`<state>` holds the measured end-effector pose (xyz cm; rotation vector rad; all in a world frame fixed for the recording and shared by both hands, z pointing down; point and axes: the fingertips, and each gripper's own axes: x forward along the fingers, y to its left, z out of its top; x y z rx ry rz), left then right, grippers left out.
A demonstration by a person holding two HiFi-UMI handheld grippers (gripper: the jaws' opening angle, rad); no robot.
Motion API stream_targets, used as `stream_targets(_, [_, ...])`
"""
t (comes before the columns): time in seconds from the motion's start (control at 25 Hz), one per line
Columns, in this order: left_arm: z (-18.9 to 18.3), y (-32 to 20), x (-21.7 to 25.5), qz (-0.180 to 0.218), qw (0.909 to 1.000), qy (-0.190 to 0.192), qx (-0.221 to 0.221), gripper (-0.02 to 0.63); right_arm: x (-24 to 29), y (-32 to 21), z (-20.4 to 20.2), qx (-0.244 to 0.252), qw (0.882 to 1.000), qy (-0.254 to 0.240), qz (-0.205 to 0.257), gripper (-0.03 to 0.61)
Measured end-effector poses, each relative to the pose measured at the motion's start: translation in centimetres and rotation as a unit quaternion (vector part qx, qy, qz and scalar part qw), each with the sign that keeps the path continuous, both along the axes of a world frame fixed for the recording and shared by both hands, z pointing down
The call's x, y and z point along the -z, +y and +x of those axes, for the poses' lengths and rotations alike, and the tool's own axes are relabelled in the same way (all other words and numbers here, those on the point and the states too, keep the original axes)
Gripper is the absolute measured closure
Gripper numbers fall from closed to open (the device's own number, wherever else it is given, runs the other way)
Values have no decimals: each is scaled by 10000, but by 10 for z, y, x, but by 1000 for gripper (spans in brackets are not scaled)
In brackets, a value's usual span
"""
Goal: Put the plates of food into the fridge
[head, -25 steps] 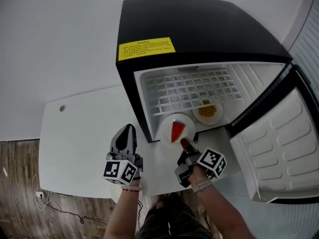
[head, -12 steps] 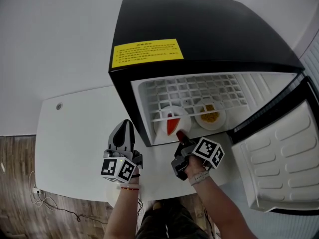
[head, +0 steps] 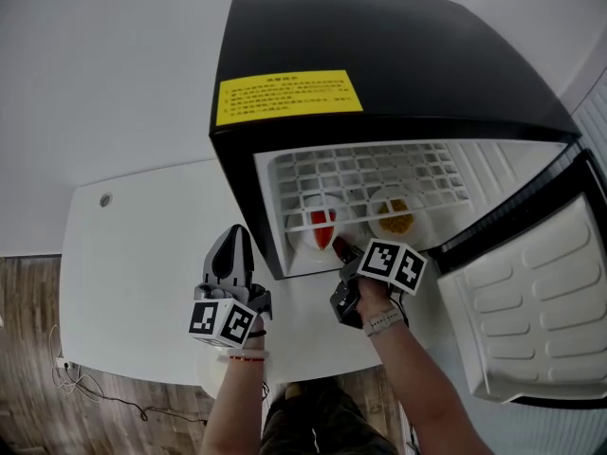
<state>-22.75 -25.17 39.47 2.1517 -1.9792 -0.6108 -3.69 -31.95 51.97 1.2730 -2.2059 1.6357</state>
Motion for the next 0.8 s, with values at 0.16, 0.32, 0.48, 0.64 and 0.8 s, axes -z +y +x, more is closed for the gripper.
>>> stream_targets(0.16, [-1,4,-2,7,10000,79,11,607,1,-4,0,366,9959,722,395,520])
stream_targets(0.32, [-2,7,-1,-41,9999,93,11,607,4,-6,1,477,9879,1176,888,505])
stream_targets(0.48, [-5,10,-1,-44,9999,110,3,607,5,-8,3,543,9797,1511,1199,485])
stream_targets(0.64, [-6,13,0,-24,9998,182,-4,607,6,-12,5,505,9748,1740,1299,472])
stream_targets(0.8, [-6,15,2,-10,9998,201,-8,607,7,-15,6,574,9668,2006,1473,463])
